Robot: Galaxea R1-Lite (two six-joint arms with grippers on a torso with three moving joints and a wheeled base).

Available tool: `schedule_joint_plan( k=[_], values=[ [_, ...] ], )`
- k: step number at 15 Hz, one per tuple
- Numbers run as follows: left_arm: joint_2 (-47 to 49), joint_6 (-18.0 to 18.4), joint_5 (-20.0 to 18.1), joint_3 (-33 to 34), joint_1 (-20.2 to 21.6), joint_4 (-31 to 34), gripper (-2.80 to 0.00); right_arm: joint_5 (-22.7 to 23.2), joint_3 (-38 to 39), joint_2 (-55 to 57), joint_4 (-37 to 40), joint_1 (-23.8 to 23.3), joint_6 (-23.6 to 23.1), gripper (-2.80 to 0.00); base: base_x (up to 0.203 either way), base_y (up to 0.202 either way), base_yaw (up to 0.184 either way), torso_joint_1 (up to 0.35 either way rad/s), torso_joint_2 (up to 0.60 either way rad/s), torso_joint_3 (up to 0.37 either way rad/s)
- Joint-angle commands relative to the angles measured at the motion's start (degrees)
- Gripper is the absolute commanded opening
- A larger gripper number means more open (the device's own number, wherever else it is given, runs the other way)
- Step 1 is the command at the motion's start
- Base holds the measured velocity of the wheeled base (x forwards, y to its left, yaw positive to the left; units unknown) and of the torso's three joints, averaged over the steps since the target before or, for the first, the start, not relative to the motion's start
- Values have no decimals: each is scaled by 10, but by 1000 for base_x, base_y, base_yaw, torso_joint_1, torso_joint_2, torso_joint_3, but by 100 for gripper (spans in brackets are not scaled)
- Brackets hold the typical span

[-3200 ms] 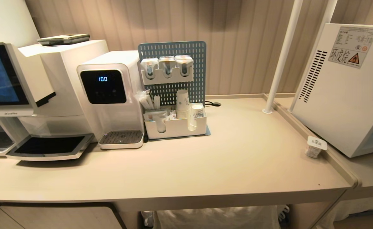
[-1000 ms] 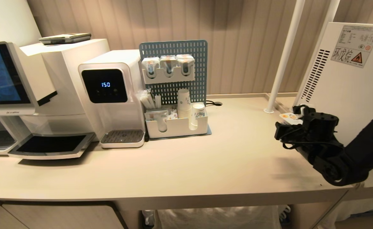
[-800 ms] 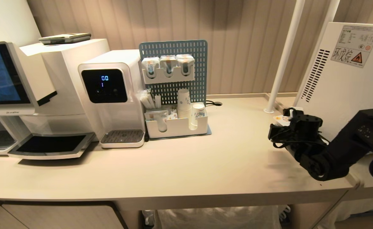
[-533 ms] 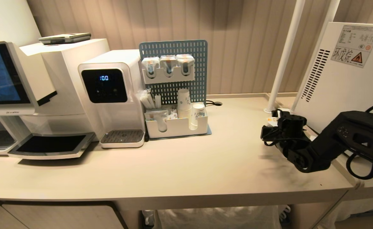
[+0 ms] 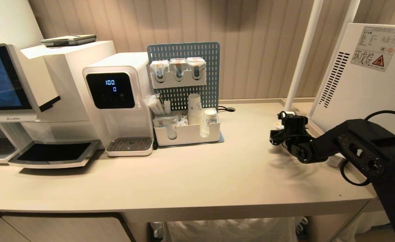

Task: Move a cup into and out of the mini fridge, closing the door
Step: Place the yoghurt on the table

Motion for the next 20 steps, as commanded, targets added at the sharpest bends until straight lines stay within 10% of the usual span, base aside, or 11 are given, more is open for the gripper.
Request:
schedule_joint_plan(
  k=[1, 12, 13, 20],
  values=[
    [0, 0, 0, 1, 0, 0, -280, -1, -78, 55, 41, -5, -7, -280, 0, 0, 0, 0, 0, 0],
    [0, 0, 0, 1, 0, 0, -280, -8, -171, 120, 124, -9, -36, -280, 0, 0, 0, 0, 0, 0],
    [0, 0, 0, 1, 0, 0, -280, -8, -165, 116, 121, -11, -36, 0, 0, 0, 0, 0, 0, 0],
    [0, 0, 1, 1, 0, 0, -280, 5, -23, -17, 118, -20, -13, 0, 0, 0, 0, 0, 0, 0]
  ],
)
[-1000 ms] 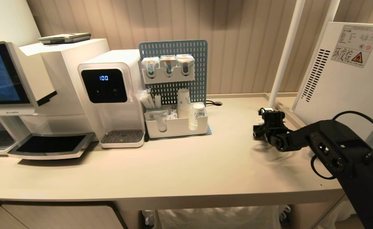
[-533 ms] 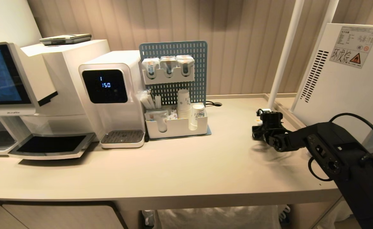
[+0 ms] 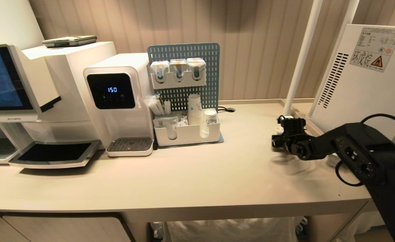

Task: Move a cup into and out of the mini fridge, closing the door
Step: Place the yoghurt on the table

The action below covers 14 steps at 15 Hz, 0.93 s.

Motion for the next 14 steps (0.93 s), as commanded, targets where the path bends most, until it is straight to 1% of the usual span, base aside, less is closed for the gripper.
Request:
schedule_joint_plan(
  k=[1, 4, 7, 8, 11, 13, 14],
  values=[
    [0, 0, 0, 1, 0, 0, -280, 11, 84, -94, -6, 0, 1, 0, 0, 0, 0, 0, 0, 0],
    [0, 0, 0, 1, 0, 0, -280, 38, 250, -219, -26, 2, 3, 0, 0, 0, 0, 0, 0, 0],
    [0, 0, 0, 1, 0, 0, -280, 65, 450, -370, -90, 7, 3, 0, 0, 0, 0, 0, 0, 0],
    [0, 0, 0, 1, 0, 0, -280, 81, 516, -432, -113, 9, 3, -280, 0, 0, 0, 0, 0, 0],
    [0, 0, 0, 1, 0, 0, -280, 126, 669, -628, -151, 10, 5, -280, 0, 0, 0, 0, 0, 0],
    [0, 0, 0, 1, 0, 0, -280, 144, 736, -768, -144, 10, 6, -280, 0, 0, 0, 0, 0, 0],
    [0, 1, 0, 1, 0, 0, -280, 150, 759, -842, -124, 9, 6, -280, 0, 0, 0, 0, 0, 0]
  ],
)
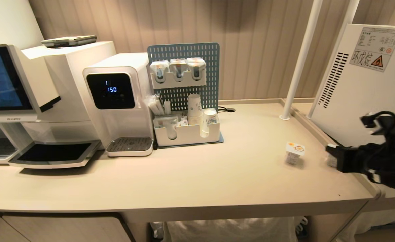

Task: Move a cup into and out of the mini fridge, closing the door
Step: Place the yoghurt on the table, then close the freezer door

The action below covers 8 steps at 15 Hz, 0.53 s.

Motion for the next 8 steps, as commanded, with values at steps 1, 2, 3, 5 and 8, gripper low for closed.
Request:
schedule_joint_plan(
  k=[1, 2, 3, 5, 8],
  values=[
    [0, 0, 1, 1, 0, 0, -280, 7, 53, -245, 45, -1, 0, -280, 0, 0, 0, 0, 0, 0],
    [0, -1, 1, 1, 0, 0, -280, 12, 61, -336, 97, -1, 0, -280, 0, 0, 0, 0, 0, 0],
    [0, 0, 0, 1, 0, 0, -280, 18, 62, -426, 161, 0, 0, -280, 0, 0, 0, 0, 0, 0],
    [0, -1, 1, 1, 0, 0, -280, 16, 51, -588, 300, 4, 11, -280, 0, 0, 0, 0, 0, 0],
    [0, 0, 0, 1, 0, 0, -280, 6, 2, -685, 469, 9, 60, -280, 0, 0, 0, 0, 0, 0]
  ],
)
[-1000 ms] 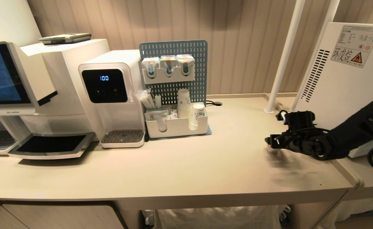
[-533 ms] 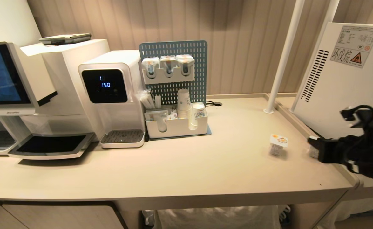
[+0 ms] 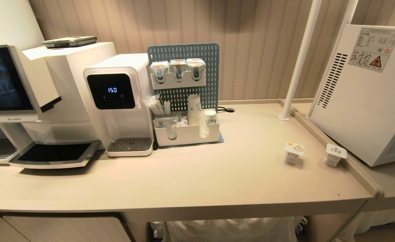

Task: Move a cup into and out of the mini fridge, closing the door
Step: Close the freezer door

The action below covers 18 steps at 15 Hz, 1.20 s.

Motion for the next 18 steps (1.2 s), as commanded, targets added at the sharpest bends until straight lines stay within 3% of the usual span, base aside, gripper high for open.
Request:
schedule_joint_plan(
  k=[1, 3, 5, 7, 11, 12, 15, 18],
  values=[
    [0, -1, 0, 1, 0, 0, -280, 1, -72, -94, 126, -7, 22, -280, 0, 0, 0, 0, 0, 0],
    [0, -1, 0, 1, 0, 0, -280, 38, -175, -82, 236, -30, 43, -280, 0, 0, 0, 0, 0, 0],
    [0, -1, 1, 1, 0, 0, -280, 80, -185, -129, 268, -38, 34, -280, 0, 0, 0, 0, 0, 0],
    [0, -1, 1, 1, 0, 0, -280, 93, -105, -202, 246, -42, 17, -280, 0, 0, 0, 0, 0, 0],
    [0, -1, 0, 1, 0, 0, -280, 38, 189, -241, 9, -46, -18, -280, 0, 0, 0, 0, 0, 0],
    [0, 0, 0, 1, 0, 0, -280, 35, 229, -244, -5, -47, -27, -280, 0, 0, 0, 0, 0, 0],
    [0, 0, 0, 1, 0, 0, -280, 17, 221, -249, 34, -48, -76, -280, 0, 0, 0, 0, 0, 0],
    [0, 0, 0, 1, 0, 0, -280, 15, 220, -254, 36, -48, -75, -280, 0, 0, 0, 0, 0, 0]
  ],
)
